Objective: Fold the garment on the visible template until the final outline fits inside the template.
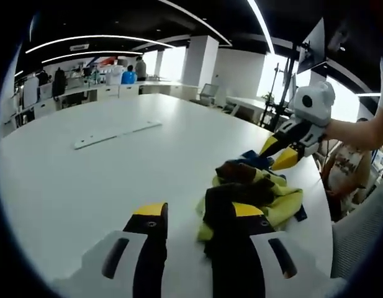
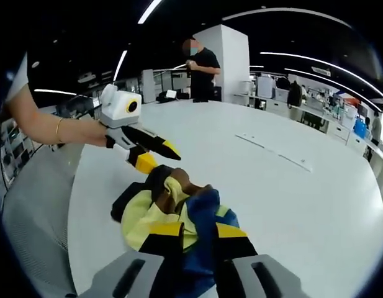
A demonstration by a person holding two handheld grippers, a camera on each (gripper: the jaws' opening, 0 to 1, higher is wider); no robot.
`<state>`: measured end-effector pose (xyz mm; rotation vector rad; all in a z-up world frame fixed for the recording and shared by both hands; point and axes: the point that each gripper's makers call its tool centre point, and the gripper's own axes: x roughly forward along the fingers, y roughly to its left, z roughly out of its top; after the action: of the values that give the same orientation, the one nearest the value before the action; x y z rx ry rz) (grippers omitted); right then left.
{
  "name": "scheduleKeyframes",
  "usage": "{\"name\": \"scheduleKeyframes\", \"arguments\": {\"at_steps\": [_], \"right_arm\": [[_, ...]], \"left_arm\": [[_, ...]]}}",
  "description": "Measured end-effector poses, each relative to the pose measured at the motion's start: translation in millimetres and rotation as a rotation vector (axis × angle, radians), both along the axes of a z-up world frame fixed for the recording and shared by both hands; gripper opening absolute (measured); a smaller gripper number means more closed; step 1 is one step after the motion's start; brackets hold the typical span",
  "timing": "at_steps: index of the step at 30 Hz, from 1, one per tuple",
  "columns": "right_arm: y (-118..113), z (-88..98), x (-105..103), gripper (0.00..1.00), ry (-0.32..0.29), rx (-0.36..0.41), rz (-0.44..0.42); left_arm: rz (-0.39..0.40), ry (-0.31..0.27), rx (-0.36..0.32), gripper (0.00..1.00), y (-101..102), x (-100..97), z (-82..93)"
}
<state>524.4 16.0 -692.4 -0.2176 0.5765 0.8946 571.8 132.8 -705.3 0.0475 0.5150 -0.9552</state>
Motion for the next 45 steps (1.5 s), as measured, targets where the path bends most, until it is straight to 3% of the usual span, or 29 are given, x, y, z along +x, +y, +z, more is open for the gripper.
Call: {"name": "scheduleKeyframes", "arguments": {"at_steps": [3, 8, 14, 22, 26, 31, 37, 45], "right_arm": [[-0.6, -1.6, 1.3, 0.12, 0.005, 0.0, -0.008], [-1.3, -8.5, 0.8, 0.12, 0.024, -0.015, -0.01], [-1.1, -11.8, -1.9, 0.11, 0.025, -0.027, -0.006], [-3.4, -14.2, -2.0, 0.0, 0.034, -0.027, -0.018], [-3.7, -15.2, -2.4, 0.0, 0.031, -0.034, -0.019], [-3.2, -10.9, -3.7, 0.0, 0.0, -0.045, -0.001], [-3.7, 2.4, -3.6, 0.0, -0.01, 0.003, -0.014], [-14.7, 25.4, 7.1, 0.0, -0.077, 0.019, -0.062]], "left_arm": [[-0.03, 0.011, -0.025, 0.29, -6.8, -4.2, 0.1], [-0.097, 0.025, 0.035, 0.27, -15.3, -14.1, -16.8], [-0.125, 0.052, 0.011, 0.16, -20.2, -19.9, -19.9], [-0.134, 0.039, 0.031, 0.07, -20.5, -19.4, -20.2], [-0.091, 0.071, 0.028, 0.0, -17.5, -16.3, -21.6], [-0.042, 0.059, 0.043, 0.0, -9.4, -12.7, -14.5], [-0.04, -0.01, 0.058, 0.0, -5.2, -13.5, 6.2], [0.007, -0.059, 0.024, 0.0, 6.0, -11.7, 35.9]]}}
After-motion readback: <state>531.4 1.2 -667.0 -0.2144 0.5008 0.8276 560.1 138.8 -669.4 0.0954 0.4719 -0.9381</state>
